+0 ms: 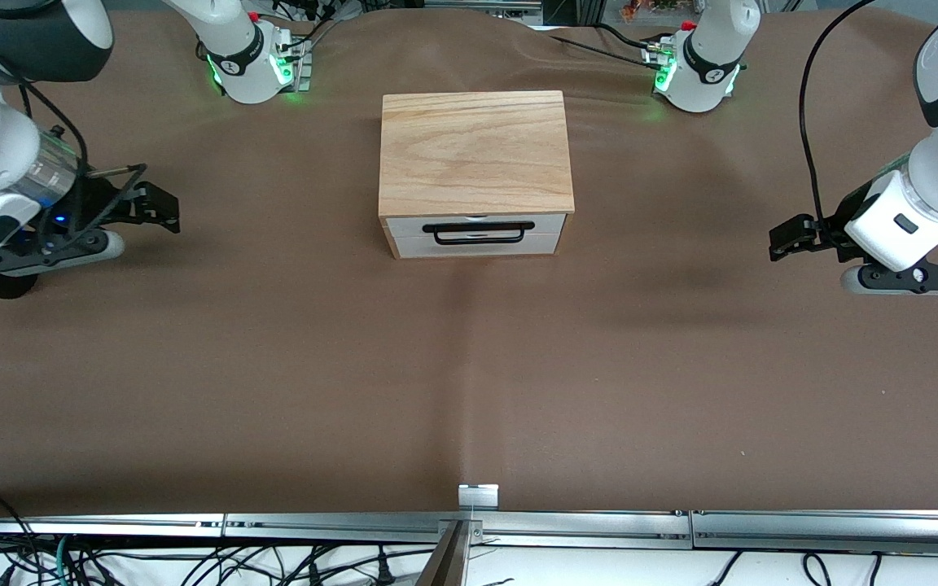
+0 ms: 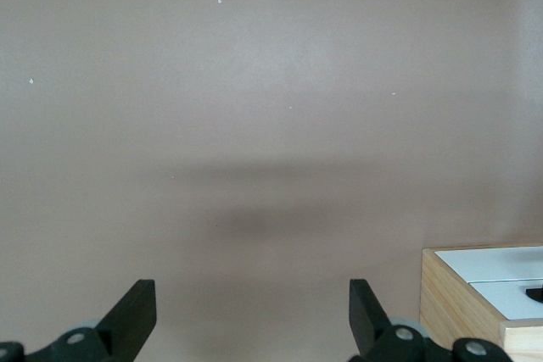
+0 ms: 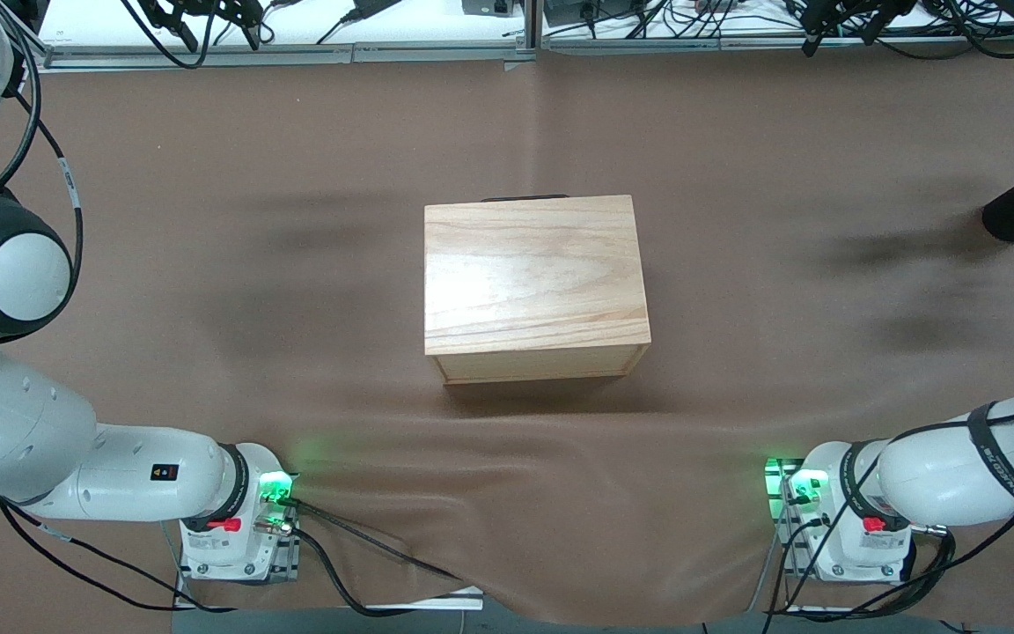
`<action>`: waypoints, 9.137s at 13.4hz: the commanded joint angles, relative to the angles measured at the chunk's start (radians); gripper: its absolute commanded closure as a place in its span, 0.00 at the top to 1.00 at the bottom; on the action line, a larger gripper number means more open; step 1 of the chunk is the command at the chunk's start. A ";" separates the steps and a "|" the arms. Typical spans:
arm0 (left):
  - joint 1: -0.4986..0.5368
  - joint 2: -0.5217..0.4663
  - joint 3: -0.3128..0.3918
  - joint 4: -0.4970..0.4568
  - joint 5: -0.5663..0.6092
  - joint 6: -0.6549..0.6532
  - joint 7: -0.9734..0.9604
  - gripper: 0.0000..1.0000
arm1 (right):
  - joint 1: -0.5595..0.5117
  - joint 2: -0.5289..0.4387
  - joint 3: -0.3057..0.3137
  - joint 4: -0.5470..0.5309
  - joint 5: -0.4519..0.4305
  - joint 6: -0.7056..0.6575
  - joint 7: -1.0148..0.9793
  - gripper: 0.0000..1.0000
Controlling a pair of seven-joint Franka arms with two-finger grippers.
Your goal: Pull top drawer with both arms simultaneously
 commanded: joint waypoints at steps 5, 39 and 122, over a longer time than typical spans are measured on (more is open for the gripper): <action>-0.001 0.010 -0.005 0.025 0.004 -0.005 0.018 1.00 | -0.003 0.030 0.043 -0.085 0.182 0.135 -0.049 1.00; -0.091 0.360 -0.123 -0.423 -1.364 0.314 1.041 1.00 | -0.015 0.322 0.324 -0.415 1.154 0.573 -0.577 0.64; -0.106 0.475 -0.187 -0.406 -1.529 0.292 1.153 0.11 | -0.053 0.512 0.404 -0.246 1.267 0.588 -0.569 0.00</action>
